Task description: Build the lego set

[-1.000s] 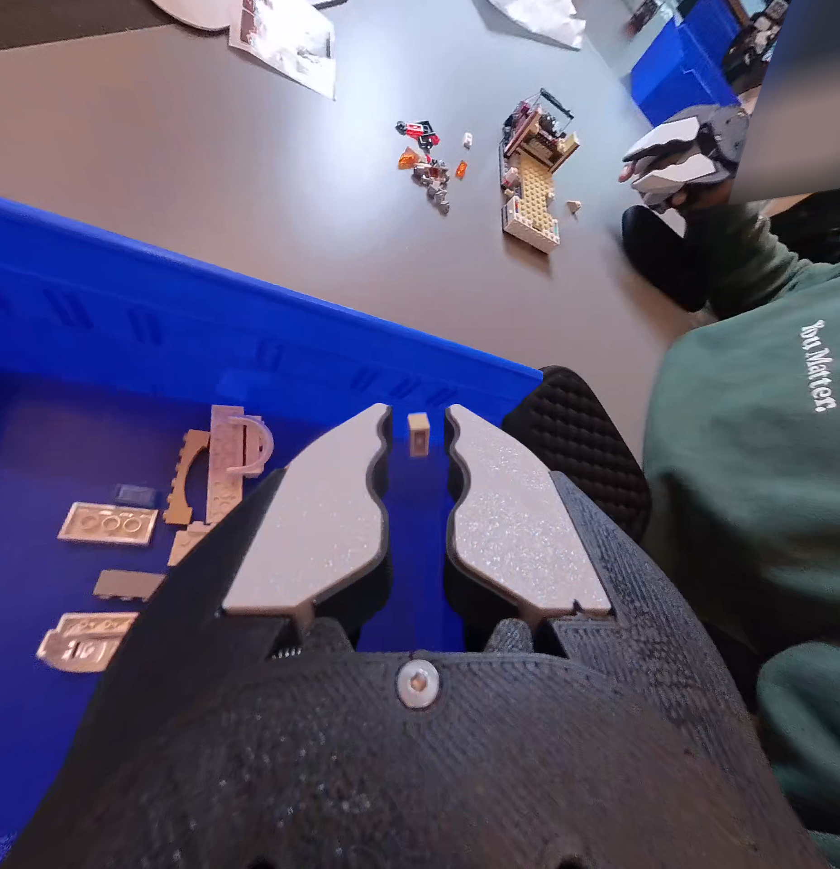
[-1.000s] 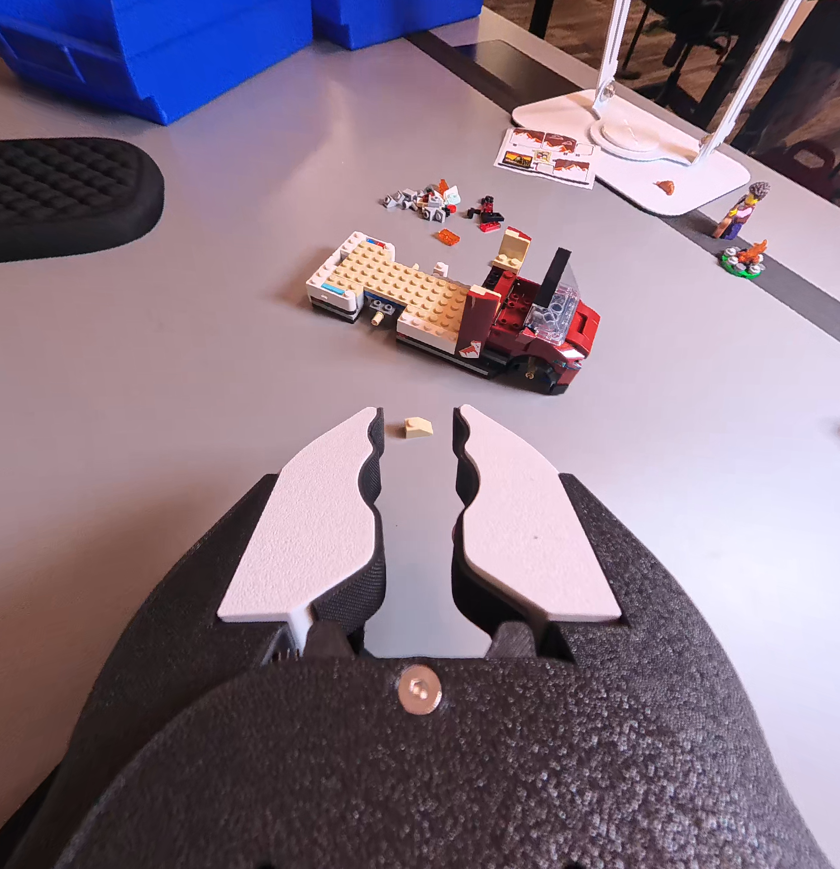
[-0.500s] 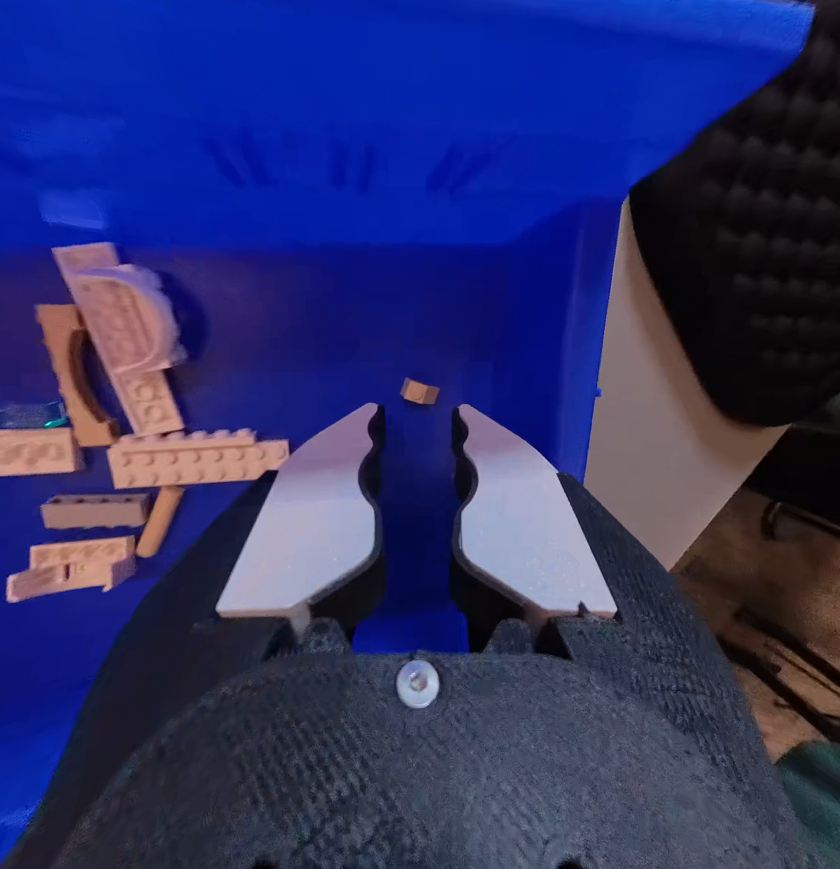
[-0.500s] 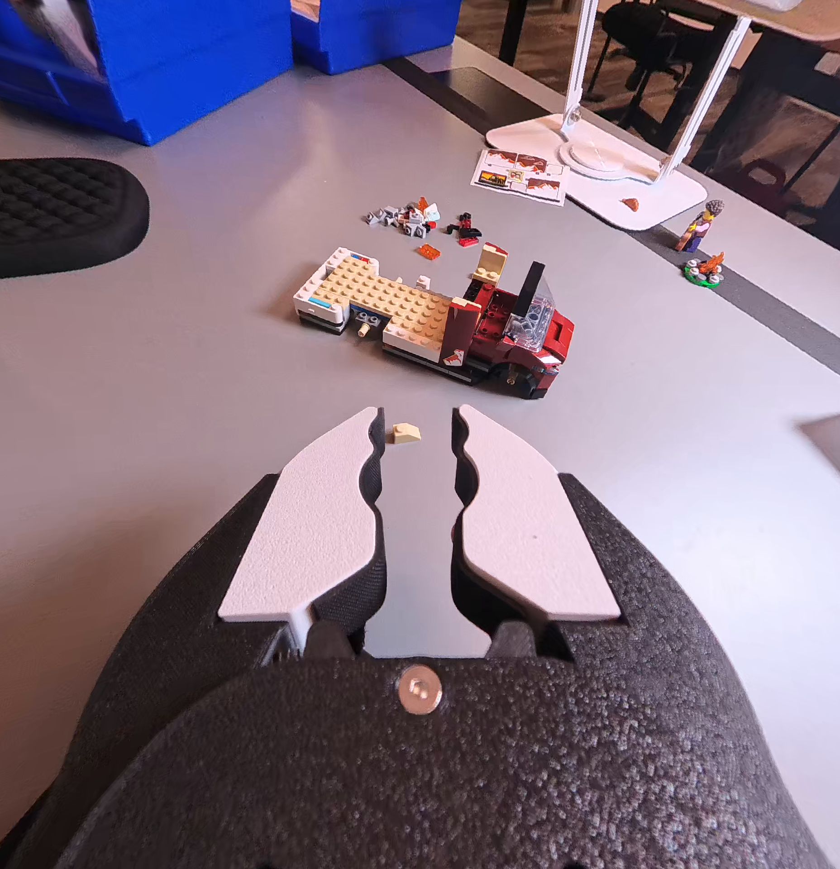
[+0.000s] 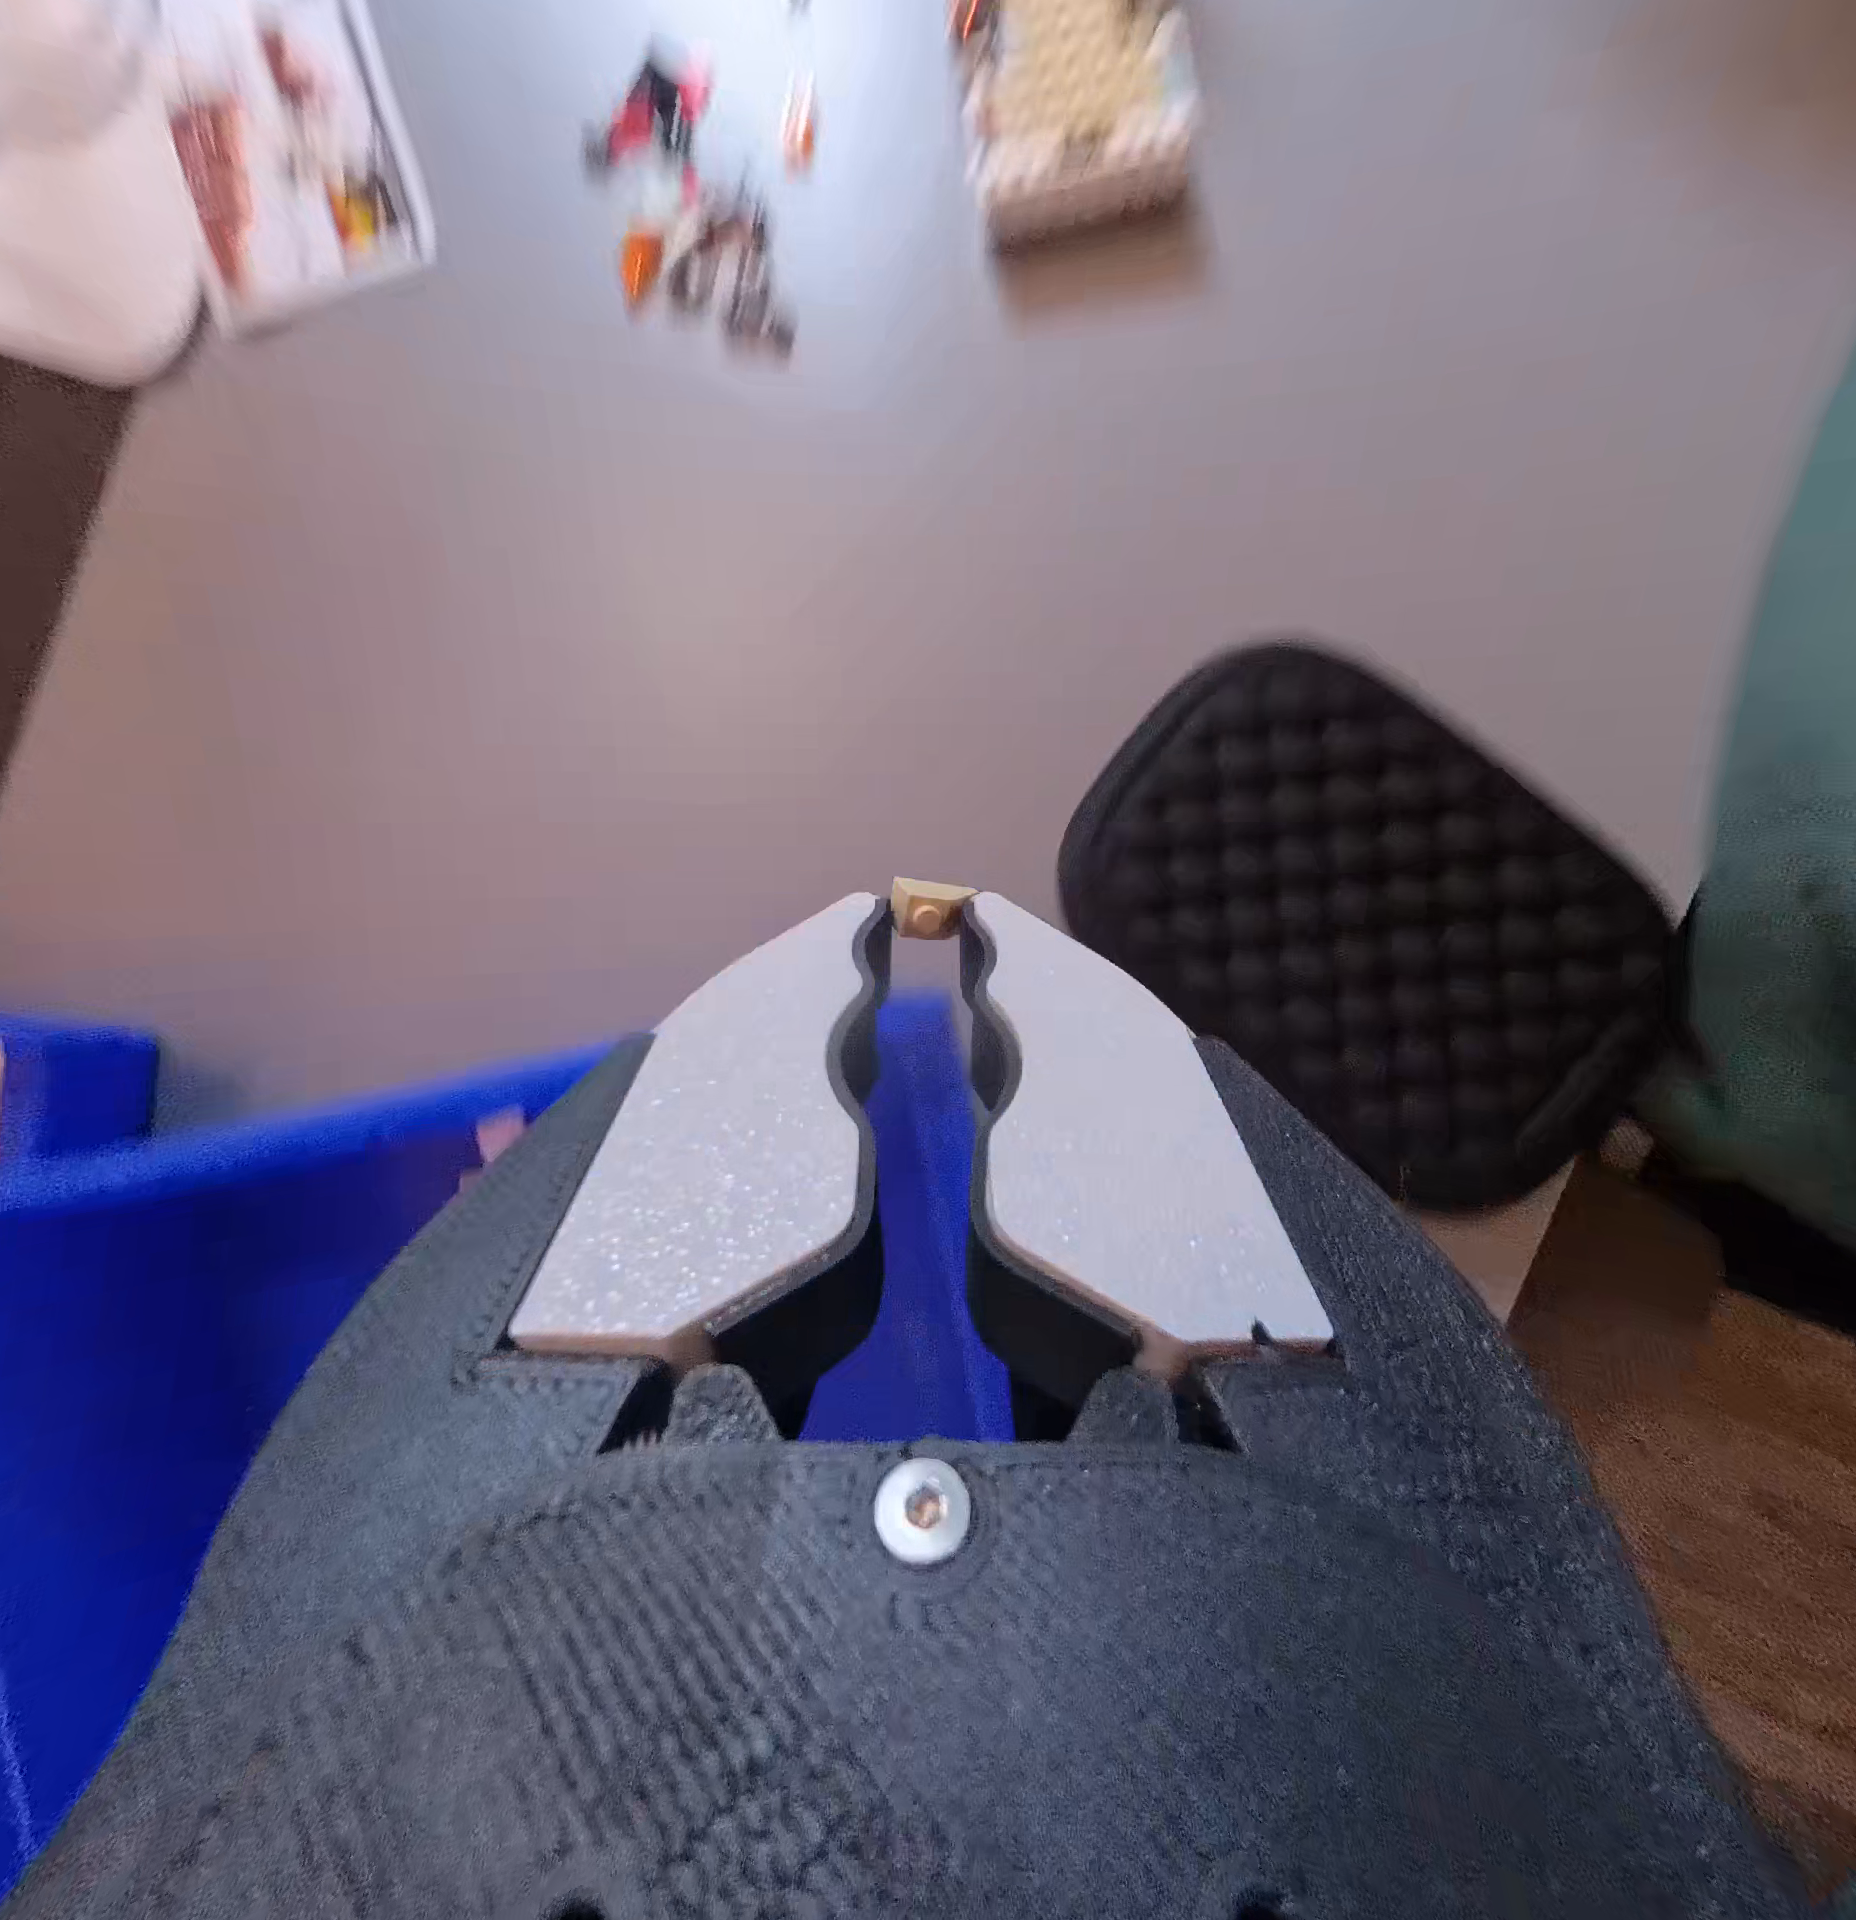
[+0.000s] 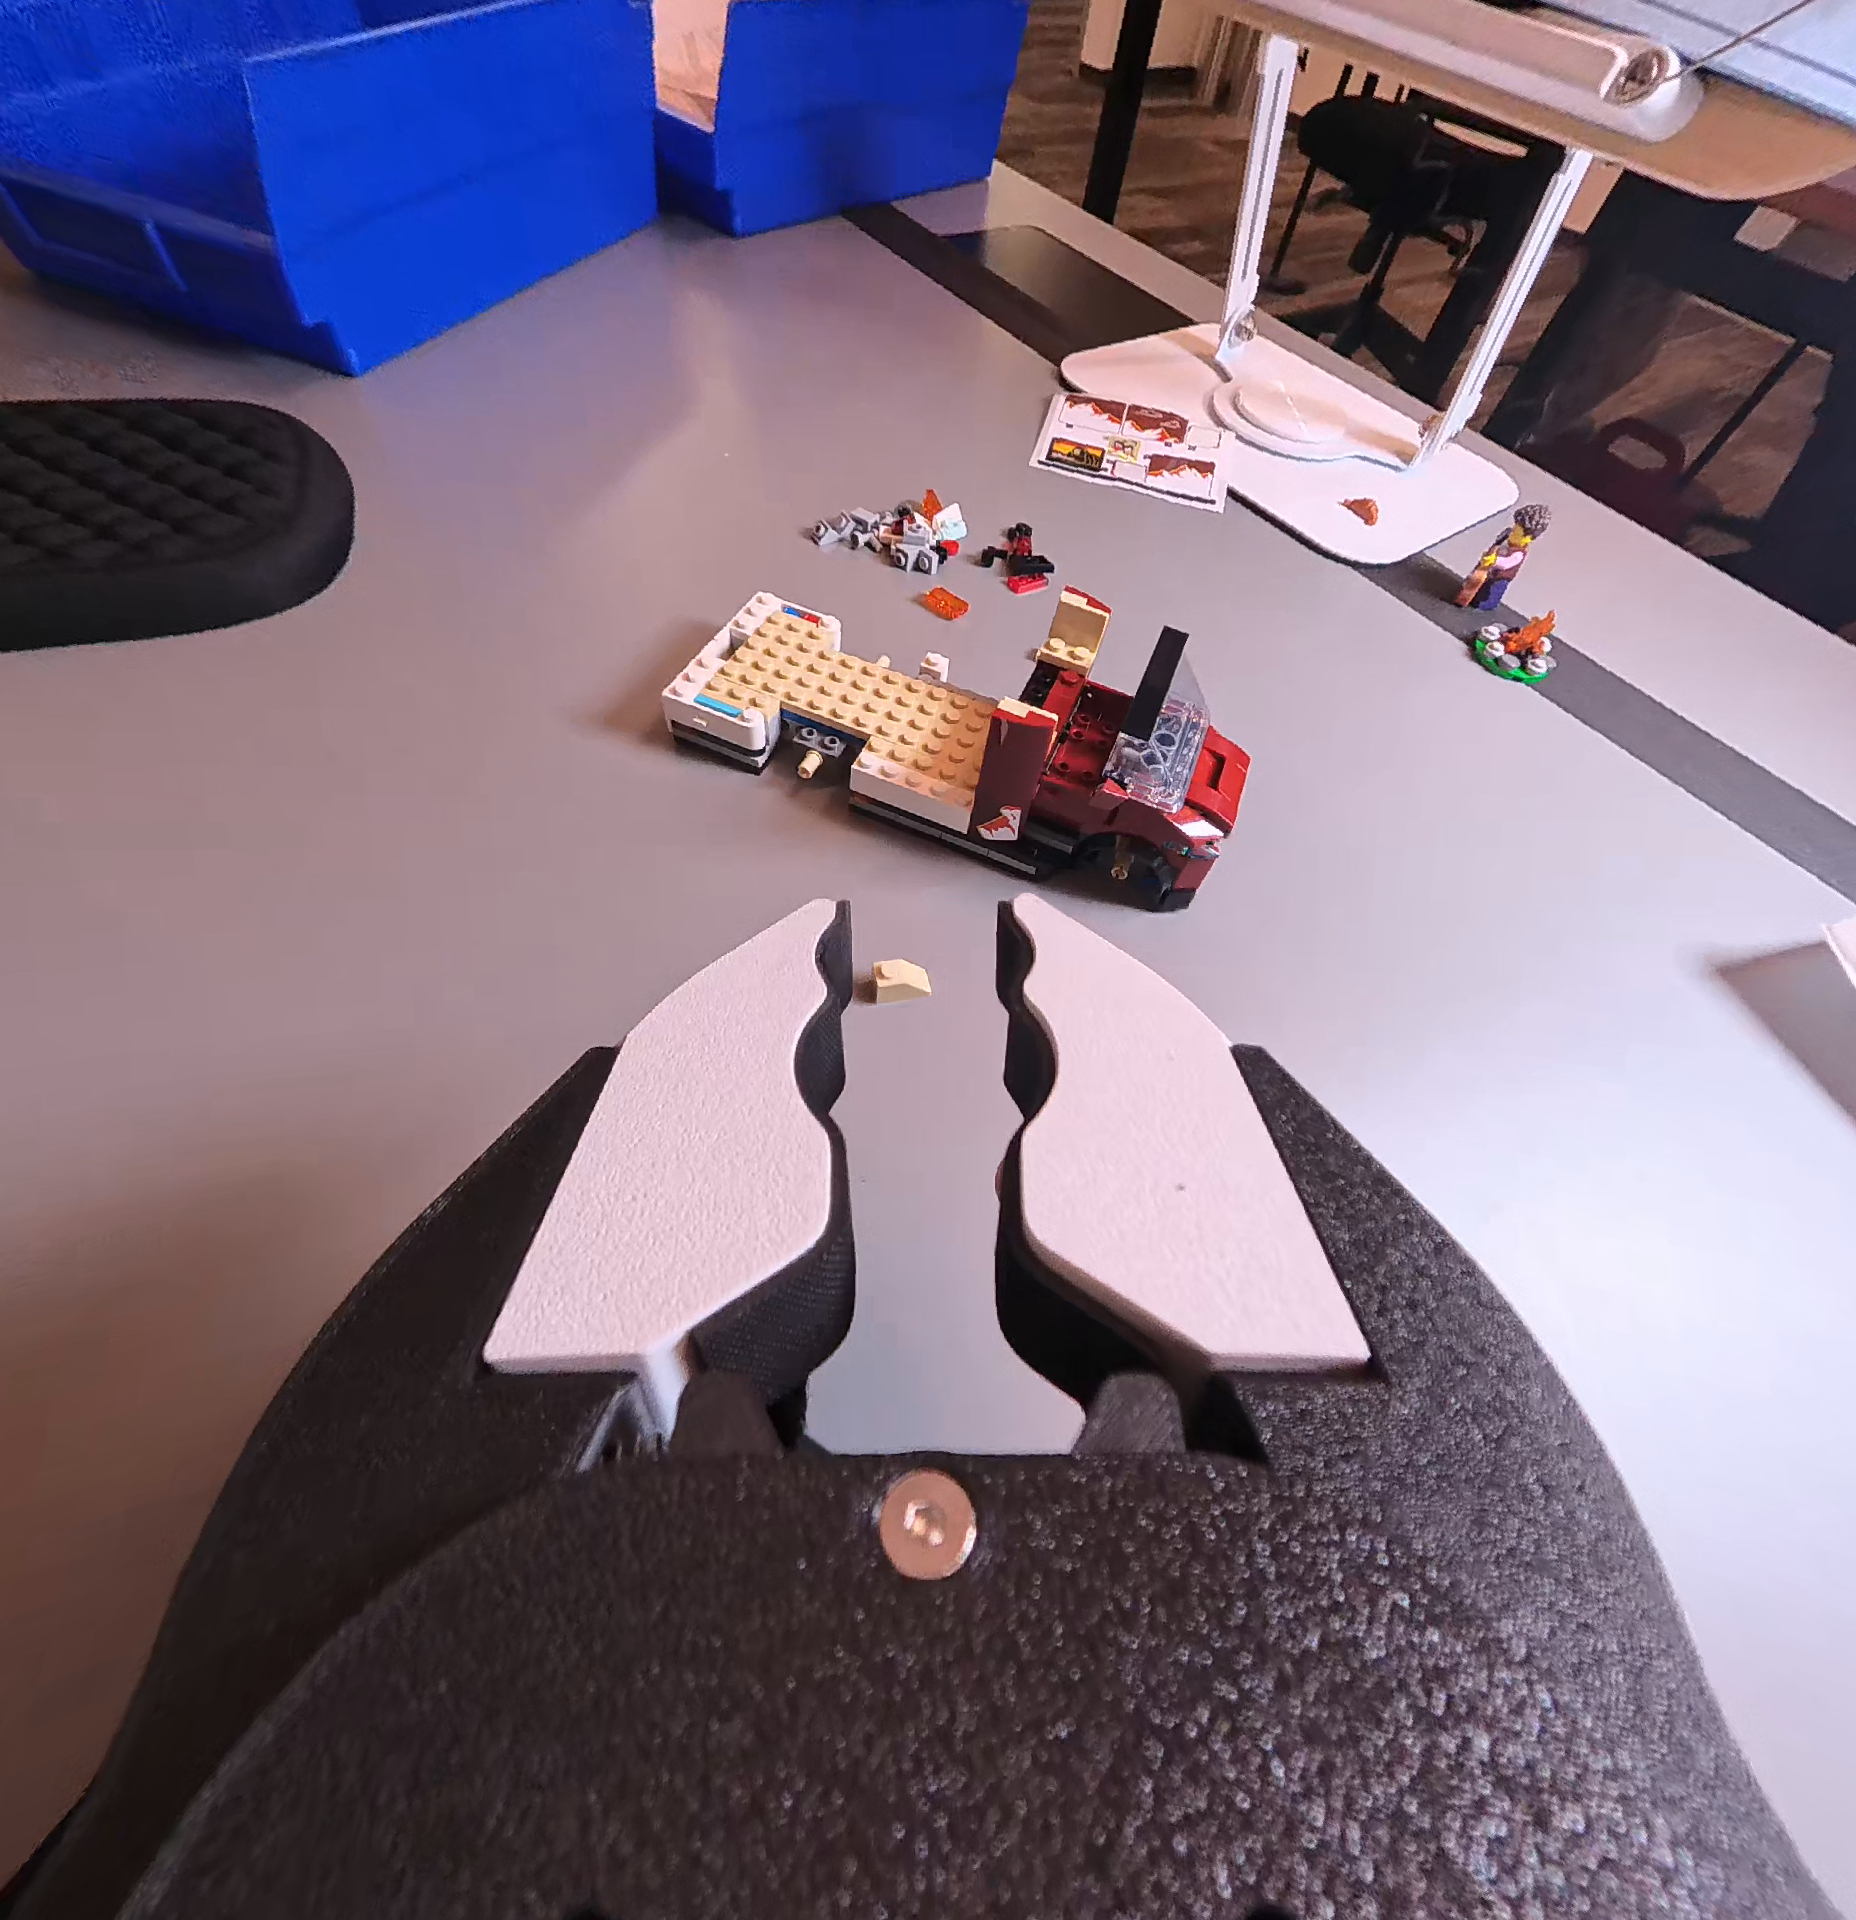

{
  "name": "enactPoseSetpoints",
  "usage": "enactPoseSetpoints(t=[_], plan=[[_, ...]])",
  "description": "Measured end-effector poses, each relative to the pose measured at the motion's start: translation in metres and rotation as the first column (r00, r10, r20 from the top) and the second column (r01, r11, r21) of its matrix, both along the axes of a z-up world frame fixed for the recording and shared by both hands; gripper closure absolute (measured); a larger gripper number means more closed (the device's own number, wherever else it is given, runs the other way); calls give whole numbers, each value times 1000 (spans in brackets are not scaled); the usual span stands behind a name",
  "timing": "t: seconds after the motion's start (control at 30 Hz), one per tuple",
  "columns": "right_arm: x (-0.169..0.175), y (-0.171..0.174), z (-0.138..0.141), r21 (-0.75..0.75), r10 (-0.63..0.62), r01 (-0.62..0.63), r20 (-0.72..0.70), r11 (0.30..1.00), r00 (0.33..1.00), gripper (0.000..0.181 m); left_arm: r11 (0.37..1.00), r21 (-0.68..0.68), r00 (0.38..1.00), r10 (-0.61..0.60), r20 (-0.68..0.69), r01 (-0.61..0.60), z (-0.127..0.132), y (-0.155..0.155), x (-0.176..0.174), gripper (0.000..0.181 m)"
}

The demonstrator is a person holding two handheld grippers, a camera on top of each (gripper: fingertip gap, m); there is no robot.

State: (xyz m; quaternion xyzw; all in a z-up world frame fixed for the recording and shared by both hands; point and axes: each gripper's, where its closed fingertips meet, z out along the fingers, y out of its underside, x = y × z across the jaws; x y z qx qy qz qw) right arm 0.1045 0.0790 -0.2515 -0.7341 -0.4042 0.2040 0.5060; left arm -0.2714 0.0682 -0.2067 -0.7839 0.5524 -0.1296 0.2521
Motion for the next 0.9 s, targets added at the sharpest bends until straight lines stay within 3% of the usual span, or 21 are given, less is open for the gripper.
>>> enactPoseSetpoints(t=[0.07,0.2,0.4,0.53,0.63,0.77,0.9], plan=[[-2,2,-2,4,1,-1,9,1000,1000,155,999,17,997,-50,55,49,3,-6,52,168],[-6,3,-8,6,6,-6,46,1000,999,154,982,-69,983,-174,56,178,-42,-16,140,168],[-8,0,-25,-49,32,-26,125,998,992,151,936,-170,951,-310,11,307,-101,-22,222,168],[-8,0,-41,-94,46,-27,206,995,977,151,916,-221,939,-343,0,335,-125,-25,242,165],[-9,4,-53,-127,58,-25,264,992,963,152,915,-220,940,-338,32,337,-124,-22,245,158],[-13,11,-67,-198,82,-14,340,980,937,152,933,-174,947,-298,122,316,-105,-9,245,145],[-20,17,-72,-232,111,-16,399,972,910,153,983,-56,970,-164,181,176,-89,34,234,139]])
